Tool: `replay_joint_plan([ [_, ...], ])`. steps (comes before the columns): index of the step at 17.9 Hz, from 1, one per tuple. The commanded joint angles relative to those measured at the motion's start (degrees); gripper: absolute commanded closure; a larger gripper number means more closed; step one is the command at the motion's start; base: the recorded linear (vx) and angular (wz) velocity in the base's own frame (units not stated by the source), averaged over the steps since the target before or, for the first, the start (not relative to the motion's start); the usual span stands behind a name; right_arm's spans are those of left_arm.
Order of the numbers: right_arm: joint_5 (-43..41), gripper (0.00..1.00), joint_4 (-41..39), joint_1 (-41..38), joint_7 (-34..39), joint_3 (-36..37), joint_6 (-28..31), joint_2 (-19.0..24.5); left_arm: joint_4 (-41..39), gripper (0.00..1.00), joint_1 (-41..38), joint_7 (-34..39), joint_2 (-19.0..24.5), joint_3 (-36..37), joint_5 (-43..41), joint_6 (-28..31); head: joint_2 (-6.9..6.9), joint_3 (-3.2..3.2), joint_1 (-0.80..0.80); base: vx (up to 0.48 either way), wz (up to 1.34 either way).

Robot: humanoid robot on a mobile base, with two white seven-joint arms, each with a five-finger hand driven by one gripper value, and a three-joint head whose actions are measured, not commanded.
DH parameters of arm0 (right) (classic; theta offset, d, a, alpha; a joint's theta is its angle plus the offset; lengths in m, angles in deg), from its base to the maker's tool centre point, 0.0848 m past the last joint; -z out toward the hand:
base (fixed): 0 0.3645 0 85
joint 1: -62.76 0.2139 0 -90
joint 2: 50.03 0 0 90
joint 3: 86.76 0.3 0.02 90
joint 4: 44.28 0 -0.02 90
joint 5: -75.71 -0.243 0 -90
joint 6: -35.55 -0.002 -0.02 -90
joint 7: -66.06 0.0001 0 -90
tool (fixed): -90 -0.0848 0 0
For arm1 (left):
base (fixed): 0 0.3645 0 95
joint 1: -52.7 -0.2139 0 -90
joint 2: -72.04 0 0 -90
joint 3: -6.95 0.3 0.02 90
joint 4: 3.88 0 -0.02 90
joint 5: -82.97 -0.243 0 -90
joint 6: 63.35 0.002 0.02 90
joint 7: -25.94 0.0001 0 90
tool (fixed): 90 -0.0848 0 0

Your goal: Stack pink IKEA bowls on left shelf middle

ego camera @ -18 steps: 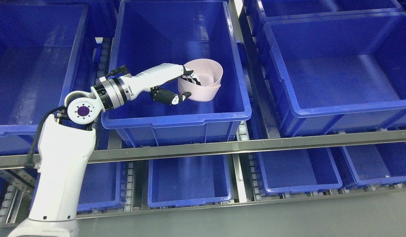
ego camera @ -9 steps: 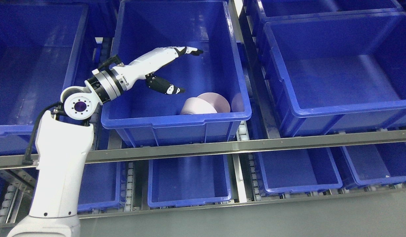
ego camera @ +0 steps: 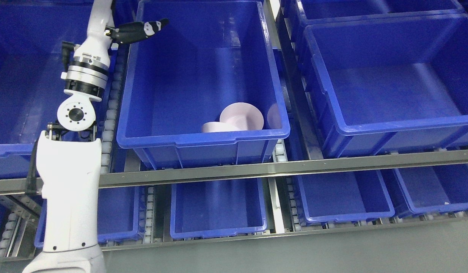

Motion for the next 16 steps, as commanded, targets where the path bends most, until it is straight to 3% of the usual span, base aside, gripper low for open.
replay_joint_plan([
  [1,-0.16,0.00,-1.93,-1.67,0.00,0.62,0.09,-1.00,-8.93,0.00,-5.96,1.45,-1.73,-6.81,11.56,6.06,0.00,0.00,0.00,0.000,0.00],
  [4,-0.16,0.00,-1.93,-1.67,0.00,0.70,0.00,-1.00,-13.50,0.00,-9.14,2.76,-1.73,-3.47,11.65,8.69,0.00,0.00,0.00,0.000,0.00],
  [9,-0.16,0.00,-1.93,-1.67,0.00,0.62,0.00,-1.00,-16.32,0.00,-11.08,6.46,-1.73,0.93,11.56,7.91,0.00,0.00,0.00,0.000,0.00],
  [16,-0.16,0.00,-1.93,-1.67,0.00,0.62,0.09,-1.00,-17.29,0.00,-15.12,6.29,-1.73,-0.29,11.56,6.41,0.00,0.00,0.00,0.000,0.00],
])
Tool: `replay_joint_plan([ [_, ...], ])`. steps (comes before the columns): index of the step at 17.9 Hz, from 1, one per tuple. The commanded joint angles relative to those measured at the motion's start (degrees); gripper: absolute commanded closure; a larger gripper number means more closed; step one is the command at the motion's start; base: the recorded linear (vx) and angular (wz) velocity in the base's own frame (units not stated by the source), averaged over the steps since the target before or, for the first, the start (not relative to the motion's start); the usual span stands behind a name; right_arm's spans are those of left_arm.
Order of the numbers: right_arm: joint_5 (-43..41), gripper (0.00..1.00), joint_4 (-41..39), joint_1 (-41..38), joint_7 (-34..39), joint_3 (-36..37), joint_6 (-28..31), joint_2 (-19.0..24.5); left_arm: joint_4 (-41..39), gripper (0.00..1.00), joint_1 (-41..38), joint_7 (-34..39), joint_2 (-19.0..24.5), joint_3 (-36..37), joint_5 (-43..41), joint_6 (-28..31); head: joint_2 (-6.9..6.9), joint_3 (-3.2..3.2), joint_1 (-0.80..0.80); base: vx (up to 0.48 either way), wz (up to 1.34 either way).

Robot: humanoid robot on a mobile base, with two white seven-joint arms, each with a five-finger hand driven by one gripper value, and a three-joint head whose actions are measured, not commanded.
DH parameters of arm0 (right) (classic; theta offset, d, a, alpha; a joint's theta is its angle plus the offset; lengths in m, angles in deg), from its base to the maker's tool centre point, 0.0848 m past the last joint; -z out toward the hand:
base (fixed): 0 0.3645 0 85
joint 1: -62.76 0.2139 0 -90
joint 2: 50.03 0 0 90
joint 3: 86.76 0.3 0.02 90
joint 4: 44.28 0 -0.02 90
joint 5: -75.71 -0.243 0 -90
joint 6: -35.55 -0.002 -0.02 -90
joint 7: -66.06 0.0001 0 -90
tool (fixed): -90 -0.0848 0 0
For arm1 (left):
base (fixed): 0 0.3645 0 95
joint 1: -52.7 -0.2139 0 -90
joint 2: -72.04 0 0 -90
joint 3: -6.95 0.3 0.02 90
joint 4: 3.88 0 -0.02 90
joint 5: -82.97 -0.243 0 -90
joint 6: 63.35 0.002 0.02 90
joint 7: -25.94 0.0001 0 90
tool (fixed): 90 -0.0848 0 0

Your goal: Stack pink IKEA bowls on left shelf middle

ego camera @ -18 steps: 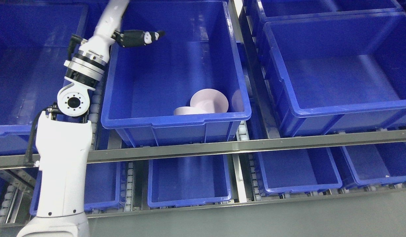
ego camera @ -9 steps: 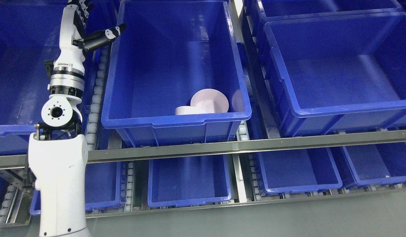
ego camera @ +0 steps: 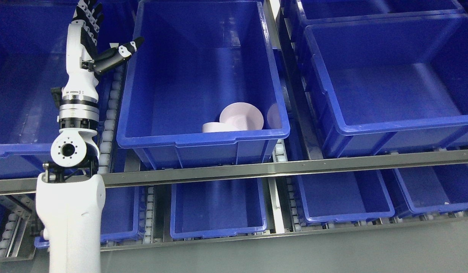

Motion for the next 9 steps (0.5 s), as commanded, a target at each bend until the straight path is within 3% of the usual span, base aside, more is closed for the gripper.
replay_joint_plan([
  [1,-0.01,0.00,-1.93,-1.67,0.00,0.62,0.00,-1.00,-4.79,0.00,-2.93,-0.05,0.42,0.36,0.48,-0.51,0.00,0.00,0.00,0.000,0.00],
  [9,-0.01,0.00,-1.93,-1.67,0.00,0.62,0.00,-1.00,-4.79,0.00,-6.36,-0.57,0.42,0.98,0.57,-2.45,0.00,0.00,0.00,0.000,0.00],
])
